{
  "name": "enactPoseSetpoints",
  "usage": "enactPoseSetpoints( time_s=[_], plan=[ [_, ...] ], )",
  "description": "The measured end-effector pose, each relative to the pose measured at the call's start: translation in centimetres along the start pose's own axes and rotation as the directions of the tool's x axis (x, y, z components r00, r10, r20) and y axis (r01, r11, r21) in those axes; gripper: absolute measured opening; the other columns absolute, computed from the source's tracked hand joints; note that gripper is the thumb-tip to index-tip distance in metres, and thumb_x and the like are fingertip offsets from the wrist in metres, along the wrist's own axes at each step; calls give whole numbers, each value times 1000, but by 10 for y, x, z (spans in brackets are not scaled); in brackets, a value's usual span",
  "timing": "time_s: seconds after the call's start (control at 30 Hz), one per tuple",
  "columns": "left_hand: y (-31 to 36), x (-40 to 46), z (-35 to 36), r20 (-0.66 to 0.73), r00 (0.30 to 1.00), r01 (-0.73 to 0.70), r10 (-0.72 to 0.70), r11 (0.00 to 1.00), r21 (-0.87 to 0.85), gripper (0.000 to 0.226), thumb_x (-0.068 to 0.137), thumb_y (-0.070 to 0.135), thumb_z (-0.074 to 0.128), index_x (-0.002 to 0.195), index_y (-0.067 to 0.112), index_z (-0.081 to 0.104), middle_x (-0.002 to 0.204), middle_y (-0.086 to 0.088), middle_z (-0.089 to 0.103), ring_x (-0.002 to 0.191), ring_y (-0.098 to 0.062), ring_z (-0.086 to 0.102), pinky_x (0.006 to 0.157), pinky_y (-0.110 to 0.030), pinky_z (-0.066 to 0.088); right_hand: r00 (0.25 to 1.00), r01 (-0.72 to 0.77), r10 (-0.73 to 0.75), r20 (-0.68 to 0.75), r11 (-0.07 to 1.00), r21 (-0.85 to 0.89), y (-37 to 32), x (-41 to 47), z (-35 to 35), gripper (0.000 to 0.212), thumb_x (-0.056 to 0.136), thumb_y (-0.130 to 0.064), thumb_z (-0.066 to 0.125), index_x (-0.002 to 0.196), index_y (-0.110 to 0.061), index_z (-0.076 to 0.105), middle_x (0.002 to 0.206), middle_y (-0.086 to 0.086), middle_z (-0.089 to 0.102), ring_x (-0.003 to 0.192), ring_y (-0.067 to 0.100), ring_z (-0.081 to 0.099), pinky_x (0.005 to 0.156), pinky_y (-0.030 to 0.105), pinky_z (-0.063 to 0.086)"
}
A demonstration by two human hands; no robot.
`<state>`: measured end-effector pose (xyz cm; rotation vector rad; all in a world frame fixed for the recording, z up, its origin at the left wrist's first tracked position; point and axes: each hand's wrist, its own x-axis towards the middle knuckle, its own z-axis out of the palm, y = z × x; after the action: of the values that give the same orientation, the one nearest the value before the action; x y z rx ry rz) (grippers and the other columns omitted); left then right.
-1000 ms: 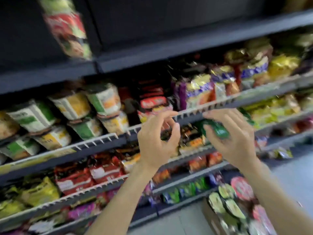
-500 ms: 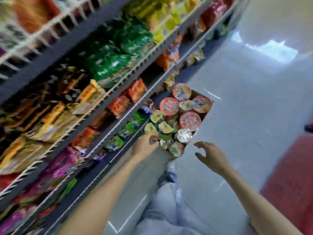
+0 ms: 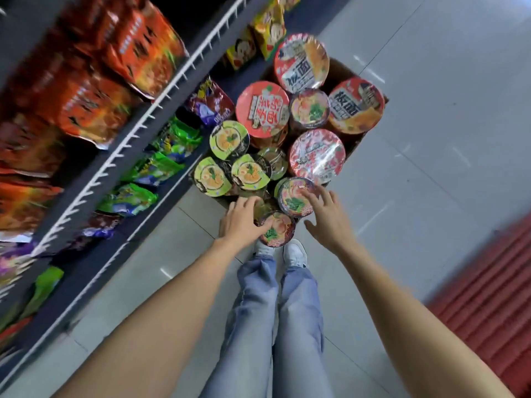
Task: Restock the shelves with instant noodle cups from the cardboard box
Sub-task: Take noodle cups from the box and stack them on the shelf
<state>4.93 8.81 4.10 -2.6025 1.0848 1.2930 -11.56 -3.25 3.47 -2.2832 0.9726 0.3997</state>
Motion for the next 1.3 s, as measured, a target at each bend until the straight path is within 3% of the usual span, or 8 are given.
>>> enactPoseSetpoints(
  time_s=[0.13, 0.23, 0.47, 0.6, 0.77, 0.9, 1.03, 1.3],
  plan=[
    [-13, 36, 60, 93, 996, -29, 17, 991, 133, 110, 68, 61, 71, 149, 23, 8, 149, -6, 23, 135, -28, 28, 103, -44, 34, 990, 93, -61, 128, 962, -258, 27, 46, 45, 106, 73, -14, 75, 151, -31, 6, 159, 13, -11, 145, 39, -10, 113, 58, 10],
    [-9, 37, 100, 87, 995, -65, 50, 982, 179, 127, 62, 60, 75, 150, 22, -9, 156, -9, 7, 140, -29, 20, 105, -45, 31, 980, 126, -68, 186, 938, -322, 38, 60, 68, 112, 76, -9, 71, 148, -38, -10, 156, 12, -22, 142, 42, -18, 111, 64, 7],
    [5, 41, 153, -128, 991, 89, -46, 934, 347, 143, 65, 58, 73, 130, 12, -47, 152, -20, -25, 145, -35, -5, 112, -48, 23, 979, 174, -134, 152, 939, -297, 39, 82, 79, 97, 76, -31, 73, 151, -33, 12, 157, 23, -5, 142, 46, -3, 114, 58, 10],
    [4, 42, 155, -134, 990, 79, -40, 952, 295, 125, 74, 48, 71, 141, 11, -27, 156, -19, 1, 144, -32, 10, 107, -35, 34, 982, 188, -191, 0, 963, -191, 36, 82, 71, 94, 61, -42, 82, 139, -31, 32, 142, 26, 31, 122, 44, 32, 99, 54, 37],
    [-5, 24, 121, -231, 965, 72, -126, 971, -230, 117, 62, 34, 78, 150, 15, 4, 145, -14, 17, 127, -34, 27, 92, -43, 45, 967, 72, -12, -253, 970, 232, 29, 38, 14, 90, 56, -35, 80, 135, -31, 36, 130, 17, 37, 118, 33, 37, 98, 39, 38],
    [4, -14, 66, -175, 942, 204, -287, 902, -380, 129, 57, 50, 81, 150, 19, -3, 146, -12, 12, 129, -31, 25, 98, -40, 40, 965, -19, 160, -209, 832, 554, 11, -9, -60, 87, 54, -53, 64, 135, -35, 41, 118, 3, 36, 108, 1, 33, 94, 12, 32],
    [9, -70, -6, -66, 980, 155, -188, 929, -337, 130, 57, 62, 78, 150, 19, -3, 148, -12, 16, 134, -32, 24, 104, -41, 33, 984, 5, 109, -142, 774, 633, -35, -50, -131, 84, 51, -58, 58, 131, -44, 38, 118, 3, 41, 111, 10, 43, 85, 2, 36],
    [30, -253, -150, -202, 976, -116, 81, 978, -171, 118, 58, 66, 72, 148, 27, 6, 142, 1, 18, 133, -24, 19, 111, -37, 28, 923, 385, -349, -163, 821, 421, -173, -146, -265, 78, 69, -40, 81, 134, -45, 38, 131, -4, 32, 119, 11, 39, 102, 32, 40]
  ],
)
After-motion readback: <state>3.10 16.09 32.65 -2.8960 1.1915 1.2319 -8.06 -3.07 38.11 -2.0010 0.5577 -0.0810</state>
